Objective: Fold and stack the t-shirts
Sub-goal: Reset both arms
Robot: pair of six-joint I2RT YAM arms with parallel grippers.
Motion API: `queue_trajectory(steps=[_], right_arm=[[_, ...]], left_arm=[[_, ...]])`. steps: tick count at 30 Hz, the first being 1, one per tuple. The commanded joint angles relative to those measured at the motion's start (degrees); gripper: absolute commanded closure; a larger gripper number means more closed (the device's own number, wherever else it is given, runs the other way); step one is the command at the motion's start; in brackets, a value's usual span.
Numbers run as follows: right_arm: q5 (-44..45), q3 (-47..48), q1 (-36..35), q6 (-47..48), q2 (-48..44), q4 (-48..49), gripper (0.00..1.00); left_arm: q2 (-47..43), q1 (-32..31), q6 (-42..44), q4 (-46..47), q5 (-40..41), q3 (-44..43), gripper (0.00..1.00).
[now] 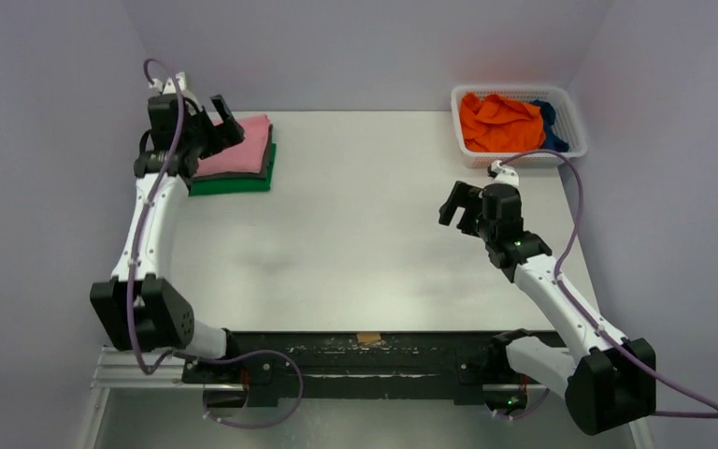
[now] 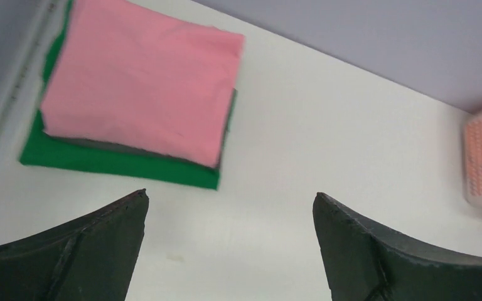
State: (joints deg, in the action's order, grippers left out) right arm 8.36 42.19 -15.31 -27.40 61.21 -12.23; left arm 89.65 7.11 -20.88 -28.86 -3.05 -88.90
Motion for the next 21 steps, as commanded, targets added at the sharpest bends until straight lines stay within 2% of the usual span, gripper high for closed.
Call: queue_trajectory(steps=[1, 6, 10, 15, 21], right_arm=[[1.5, -3.7, 0.2, -1.1, -6.3, 1.6, 0.05], [3.0, -9.6, 0.2, -3.5, -13.1, 2.1, 0.05], [4.7, -14.9, 0.2, -4.2, -17.1, 3.1, 0.05], [8.4, -20.6, 0.2, -6.1, -21.5, 5.8, 0.04], [8.9, -21.8, 0.2, -5.1, -23.6, 7.7, 0.04]], left_arm=[[-15.9, -9.8, -5.4, 13.8, -6.0, 20.2, 0.0], [-32.2, -22.6, -6.2, 14.5, 0.8, 39.7, 0.0], [-40.8, -26.9, -7.5, 15.5, 2.6, 51.7, 0.0], [-44.4, -27.0, -8.1, 13.4, 7.4, 54.7, 0.0], [-44.8, -27.0, -8.0, 12.1, 9.4, 55.2, 0.0]])
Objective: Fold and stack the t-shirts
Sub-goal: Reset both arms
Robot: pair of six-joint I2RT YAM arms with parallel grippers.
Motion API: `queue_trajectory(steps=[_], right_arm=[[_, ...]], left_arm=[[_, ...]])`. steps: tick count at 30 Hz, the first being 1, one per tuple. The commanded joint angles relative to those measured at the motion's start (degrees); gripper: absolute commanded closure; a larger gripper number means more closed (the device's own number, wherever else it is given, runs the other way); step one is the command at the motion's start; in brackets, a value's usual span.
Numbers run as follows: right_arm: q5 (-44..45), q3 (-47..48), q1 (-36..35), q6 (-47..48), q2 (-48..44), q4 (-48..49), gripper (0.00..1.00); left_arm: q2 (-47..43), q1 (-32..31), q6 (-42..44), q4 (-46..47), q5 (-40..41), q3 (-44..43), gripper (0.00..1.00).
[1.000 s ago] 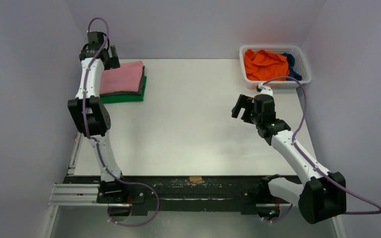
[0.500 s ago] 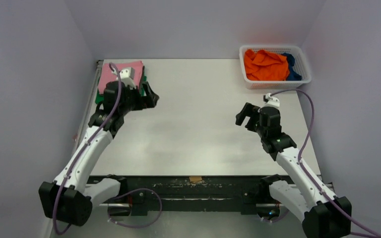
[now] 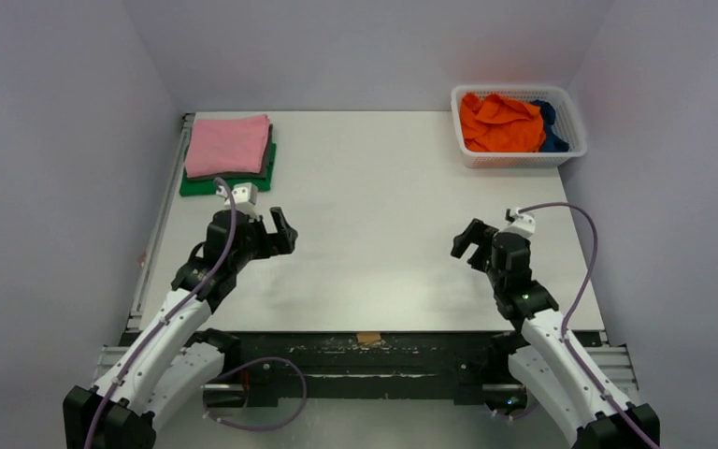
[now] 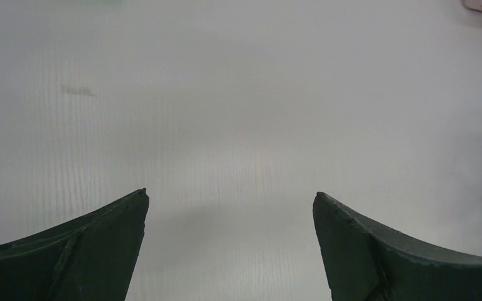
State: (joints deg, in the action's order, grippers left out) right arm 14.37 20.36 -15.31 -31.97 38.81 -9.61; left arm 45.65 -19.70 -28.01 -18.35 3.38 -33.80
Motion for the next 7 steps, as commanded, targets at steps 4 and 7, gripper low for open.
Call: queue_trajectory(steps=[4, 7], right_arm=[[2.9, -0.6, 0.1, -0.1, -1.4, 5.5, 0.06], [3.1, -0.3, 0.2, -0.3, -2.5, 4.8, 0.05]], left_arm=[[-1.5, -0.2, -0.5, 1.6, 3.6, 0.5, 0.0], [-1.7, -0.2, -0.4, 2.0, 3.6, 0.7, 0.0]])
